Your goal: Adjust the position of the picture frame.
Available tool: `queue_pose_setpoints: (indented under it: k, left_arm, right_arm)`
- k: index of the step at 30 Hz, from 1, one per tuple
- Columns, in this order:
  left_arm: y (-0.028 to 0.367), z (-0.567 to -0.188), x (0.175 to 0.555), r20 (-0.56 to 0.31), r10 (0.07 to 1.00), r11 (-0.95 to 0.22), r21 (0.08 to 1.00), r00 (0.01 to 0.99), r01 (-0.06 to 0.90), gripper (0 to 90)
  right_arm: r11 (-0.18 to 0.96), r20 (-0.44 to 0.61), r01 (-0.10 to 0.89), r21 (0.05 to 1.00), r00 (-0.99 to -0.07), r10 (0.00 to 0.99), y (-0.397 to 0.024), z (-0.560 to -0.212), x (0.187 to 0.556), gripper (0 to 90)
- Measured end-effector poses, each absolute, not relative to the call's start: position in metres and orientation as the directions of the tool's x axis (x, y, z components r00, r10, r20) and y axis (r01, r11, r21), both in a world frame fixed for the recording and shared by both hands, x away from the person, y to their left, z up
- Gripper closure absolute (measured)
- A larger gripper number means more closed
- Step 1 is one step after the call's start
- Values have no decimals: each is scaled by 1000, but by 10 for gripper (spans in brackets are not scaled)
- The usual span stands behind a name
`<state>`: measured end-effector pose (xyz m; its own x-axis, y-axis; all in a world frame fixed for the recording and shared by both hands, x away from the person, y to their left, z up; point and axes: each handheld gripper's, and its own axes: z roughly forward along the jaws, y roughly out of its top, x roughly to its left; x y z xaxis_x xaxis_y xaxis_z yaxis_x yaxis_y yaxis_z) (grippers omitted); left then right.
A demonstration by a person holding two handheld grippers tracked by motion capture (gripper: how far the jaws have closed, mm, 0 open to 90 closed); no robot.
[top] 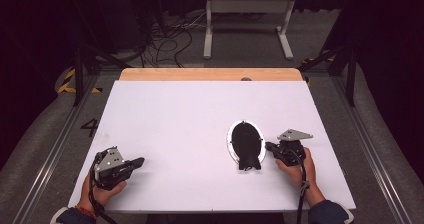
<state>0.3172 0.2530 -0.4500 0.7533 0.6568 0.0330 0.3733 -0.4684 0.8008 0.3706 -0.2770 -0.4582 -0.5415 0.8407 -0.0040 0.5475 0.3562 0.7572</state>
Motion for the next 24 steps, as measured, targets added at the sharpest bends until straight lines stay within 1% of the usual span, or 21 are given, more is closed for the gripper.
queue_pose_setpoints:
  k: [7, 18, 24]
  left_arm:
    - [252, -450, 318, 28, 658, -469, 797, 753, 380, 900]
    - [251, -450, 317, 31, 650, -481, 790, 759, 380, 900]
    - [250, -451, 318, 35, 648, -483, 791, 761, 375, 900]
  right_arm:
    - [351, -7, 553, 756, -529, 849, -274, -458, 369, 900]
    - [364, -7, 546, 755, -548, 836, -267, -458, 371, 900]
    - [379, -6, 534, 756, -572, 820, -255, -459, 373, 900]
